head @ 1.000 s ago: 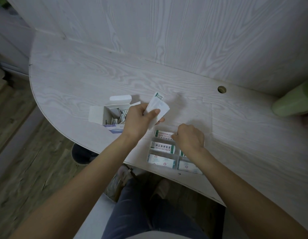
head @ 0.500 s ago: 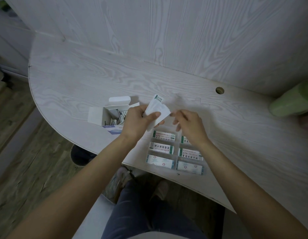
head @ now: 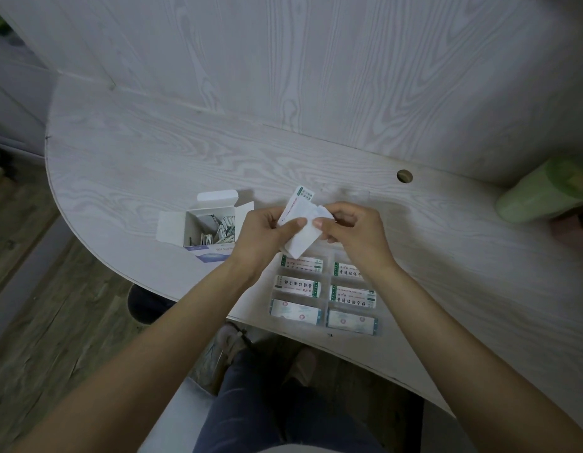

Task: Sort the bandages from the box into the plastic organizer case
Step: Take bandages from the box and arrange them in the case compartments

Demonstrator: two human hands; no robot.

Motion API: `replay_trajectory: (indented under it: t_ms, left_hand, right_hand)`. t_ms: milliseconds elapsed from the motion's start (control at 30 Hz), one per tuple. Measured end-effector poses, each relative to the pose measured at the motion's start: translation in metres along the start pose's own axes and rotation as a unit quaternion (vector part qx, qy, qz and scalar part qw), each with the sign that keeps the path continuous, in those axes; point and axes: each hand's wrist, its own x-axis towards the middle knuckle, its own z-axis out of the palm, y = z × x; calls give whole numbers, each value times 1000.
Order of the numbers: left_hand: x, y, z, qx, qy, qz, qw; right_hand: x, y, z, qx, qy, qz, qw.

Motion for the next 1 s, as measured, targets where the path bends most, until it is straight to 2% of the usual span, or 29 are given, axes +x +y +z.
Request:
replay_trajectory:
  t_ms: [233,467,567,667,833,1000]
  left_hand:
    - [-1,0,8,-12,-19,-12,1000]
    - [2,-3,12,-61,-68,-128,988]
    - [5,-6,17,-67,-60,-99,991]
    - [9,-10,22,-17,-40,-45,998]
    - [11,-17,35,73,-43,18,996]
    - [12,-25,43,66,-61,-10,996]
  right_hand:
    - [-3,4,-8,18,24,17,999]
    - [-10,10,-25,70,1,28,997]
    - [-13,12,-31,89,-11,27,996]
    - [-16,13,-35,95,-19,35,995]
    - [-17,22,-42,3,8,47,999]
    - [-19,31,-52,-64,2,82,995]
